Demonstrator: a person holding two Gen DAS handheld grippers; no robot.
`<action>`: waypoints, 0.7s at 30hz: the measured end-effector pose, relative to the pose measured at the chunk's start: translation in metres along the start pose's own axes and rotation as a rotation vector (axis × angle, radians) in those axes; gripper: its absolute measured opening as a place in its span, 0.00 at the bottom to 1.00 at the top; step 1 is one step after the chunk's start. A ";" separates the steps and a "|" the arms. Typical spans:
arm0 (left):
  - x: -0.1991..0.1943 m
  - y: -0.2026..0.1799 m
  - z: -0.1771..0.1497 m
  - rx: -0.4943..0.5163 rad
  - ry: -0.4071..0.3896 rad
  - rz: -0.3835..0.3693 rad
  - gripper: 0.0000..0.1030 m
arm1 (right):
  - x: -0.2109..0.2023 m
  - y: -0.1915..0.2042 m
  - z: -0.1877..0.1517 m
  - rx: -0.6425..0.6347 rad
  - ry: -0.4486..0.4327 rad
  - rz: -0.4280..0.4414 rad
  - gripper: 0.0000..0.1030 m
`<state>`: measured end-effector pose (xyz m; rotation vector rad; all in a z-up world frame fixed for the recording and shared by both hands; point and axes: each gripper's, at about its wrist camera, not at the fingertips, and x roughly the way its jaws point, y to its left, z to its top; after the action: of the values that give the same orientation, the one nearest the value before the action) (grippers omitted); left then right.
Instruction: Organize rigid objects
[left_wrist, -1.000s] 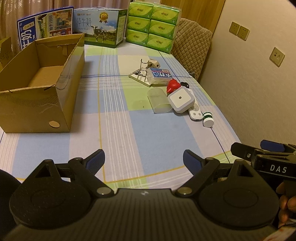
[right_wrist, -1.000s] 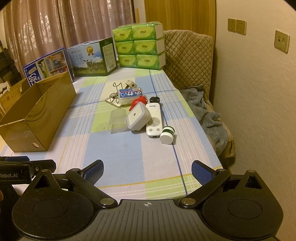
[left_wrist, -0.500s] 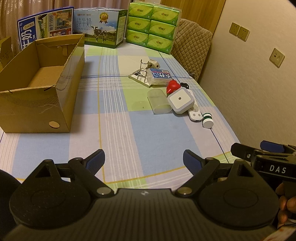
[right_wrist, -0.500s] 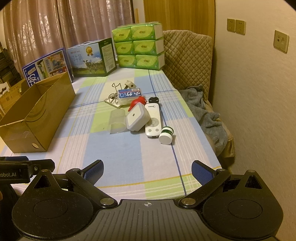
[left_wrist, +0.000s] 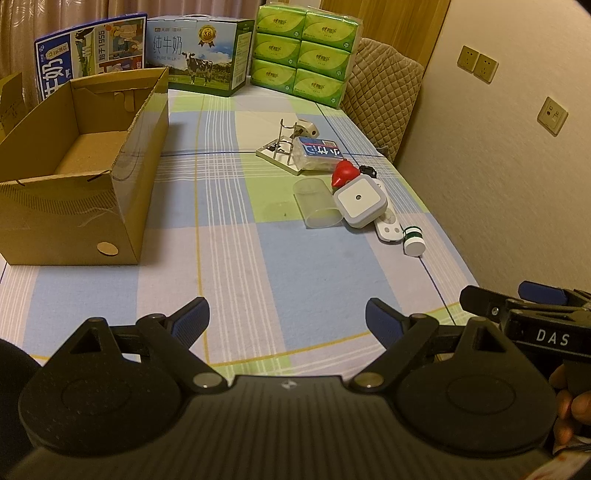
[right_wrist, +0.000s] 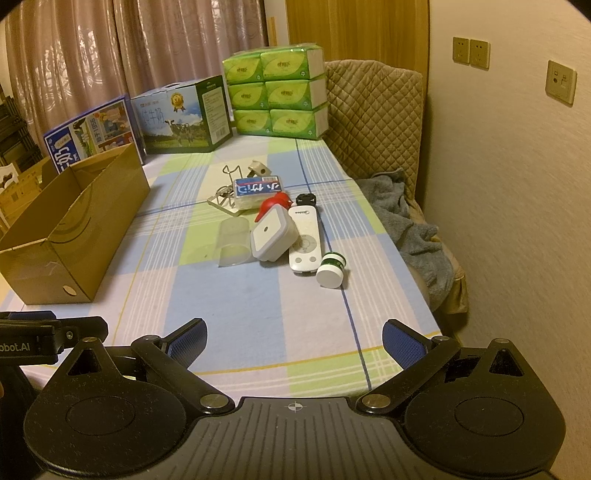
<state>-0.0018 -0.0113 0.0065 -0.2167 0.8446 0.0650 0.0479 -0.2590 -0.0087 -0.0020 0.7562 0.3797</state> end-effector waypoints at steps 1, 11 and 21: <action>0.000 0.000 0.000 0.000 0.000 0.000 0.86 | 0.000 0.000 0.000 0.001 0.000 0.001 0.96; 0.001 -0.001 0.003 0.005 0.004 -0.004 0.86 | -0.001 -0.002 0.003 0.006 -0.003 0.001 0.96; 0.022 0.010 0.043 0.028 0.014 -0.102 0.87 | -0.007 -0.027 0.039 0.005 -0.073 0.100 0.96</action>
<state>0.0426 0.0070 0.0161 -0.2337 0.8463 -0.0434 0.0787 -0.2806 0.0210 0.0546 0.6866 0.4708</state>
